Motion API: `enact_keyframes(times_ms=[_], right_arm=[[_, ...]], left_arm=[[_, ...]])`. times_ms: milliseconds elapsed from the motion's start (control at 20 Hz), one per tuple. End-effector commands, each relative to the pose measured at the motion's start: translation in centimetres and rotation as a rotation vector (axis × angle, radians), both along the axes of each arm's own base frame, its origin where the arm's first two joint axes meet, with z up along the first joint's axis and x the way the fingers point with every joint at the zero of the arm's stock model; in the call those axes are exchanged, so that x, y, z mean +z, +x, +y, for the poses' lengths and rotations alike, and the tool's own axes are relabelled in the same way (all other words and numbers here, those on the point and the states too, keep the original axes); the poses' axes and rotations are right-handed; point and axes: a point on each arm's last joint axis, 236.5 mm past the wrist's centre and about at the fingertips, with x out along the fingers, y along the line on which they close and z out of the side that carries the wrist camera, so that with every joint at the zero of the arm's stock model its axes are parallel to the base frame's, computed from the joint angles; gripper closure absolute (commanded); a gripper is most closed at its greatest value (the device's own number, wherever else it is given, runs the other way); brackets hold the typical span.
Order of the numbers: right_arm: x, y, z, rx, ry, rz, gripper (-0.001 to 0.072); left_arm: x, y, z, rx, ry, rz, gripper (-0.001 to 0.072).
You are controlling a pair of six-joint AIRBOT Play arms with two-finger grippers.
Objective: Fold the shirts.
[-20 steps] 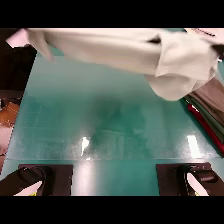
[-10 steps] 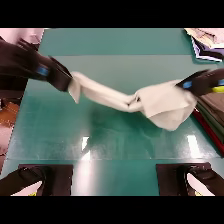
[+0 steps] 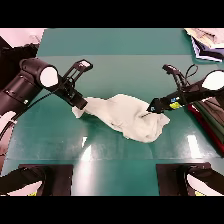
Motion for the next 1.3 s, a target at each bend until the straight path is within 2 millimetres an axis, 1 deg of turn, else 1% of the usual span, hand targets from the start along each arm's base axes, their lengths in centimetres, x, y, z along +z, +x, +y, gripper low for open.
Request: enact_keyframes(times_ms=[0,100,150,250,300,450,500,550,600,650,700,750,800,850,900,950,1000,1100,1150,1200,1250], right_arm=[[-0.8,0.0,-3.6,-0.081,-0.049,-0.034,0.0143],[-1.5,0.2,-5.9,-0.190,-0.039,-0.072,0.0147],[-2.2,-0.2,-6.2,-0.226,-0.017,-0.055,0.0204],[-3.7,-1.4,-5.2,-0.251,0.068,0.012,0.0215],[-4.4,-1.5,-4.5,-0.255,0.098,0.027,0.0214],[-6.4,-0.4,-4.0,-0.279,0.102,0.039,0.0215],[-7.0,-0.1,-3.6,-0.279,0.106,0.050,0.0232],[-7.6,-0.2,-3.2,-0.270,0.103,0.066,0.0287],[-8.2,-0.4,-2.7,-0.251,0.097,0.089,0.0302],[-8.7,-0.8,-2.4,-0.232,0.088,0.105,0.0456],[-8.9,-1.0,-2.1,-0.210,0.084,0.107,0.0633],[-8.8,-0.7,-2.1,-0.201,0.082,0.088,0.0692],[-8.3,-0.3,-2.2,-0.208,0.084,0.056,0.0693],[-7.2,0.4,-2.5,-0.227,0.087,0.003,0.0694],[-5.6,1.2,-3.0,-0.246,0.092,-0.061,0.0694],[-3.2,2.1,-3.7,-0.265,0.100,-0.142,0.0695],[-0.2,3.1,-4.4,-0.282,0.109,-0.228,0.0695],[7.9,4.7,-6.0,-0.315,0.122,-0.445,0.0695],[12.7,5.0,-6.7,-0.326,0.127,-0.566,0.0695],[16.9,4.9,-7.1,-0.332,0.129,-0.672,0.0695],[21.4,4.4,-7.6,-0.338,0.131,-0.780,0.0695]], left_arm=[[-0.8,0.0,1.3,0.003,0.059,0.011,0.0679],[-0.7,0.2,0.9,0.003,0.043,0.001,0.0679],[-0.6,0.2,0.6,0.002,0.031,-0.001,0.0679],[-0.6,0.1,0.4,0.001,0.021,0.002,0.0679],[-0.7,0.1,0.4,0.002,0.020,0.004,0.0679],[-0.7,-0.1,0.2,0.002,0.014,0.011,0.0679],[-0.7,-0.1,0.1,0.001,0.008,0.015,0.0679],[-0.7,-0.2,0.0,0.001,0.005,0.017,0.0679],[-0.7,-0.2,0.0,0.001,0.005,0.017,0.0679],[-0.7,-0.2,0.0,0.001,0.006,0.017,0.0679],[-0.7,-0.2,0.1,0.001,0.007,0.019,0.0679],[-0.7,-0.3,0.1,0.001,0.009,0.022,0.0679],[-0.7,-0.3,0.1,0.001,0.010,0.022,0.0679],[-0.5,-0.2,0.3,0.002,0.015,0.013,0.0679],[0.1,0.1,0.7,0.003,0.026,-0.012,0.0679],[1.5,0.7,1.3,0.009,0.039,-0.055,0.0680],[3.6,1.3,1.8,0.016,0.047,-0.110,0.0679],[9.9,2.6,2.9,0.039,0.036,-0.260,0.0679],[14.0,2.9,3.4,0.056,0.009,-0.350,0.0679],[18.2,2.8,3.7,0.069,-0.033,-0.440,0.0679],[22.8,2.3,4.0,0.082,-0.089,-0.541,0.0679]])
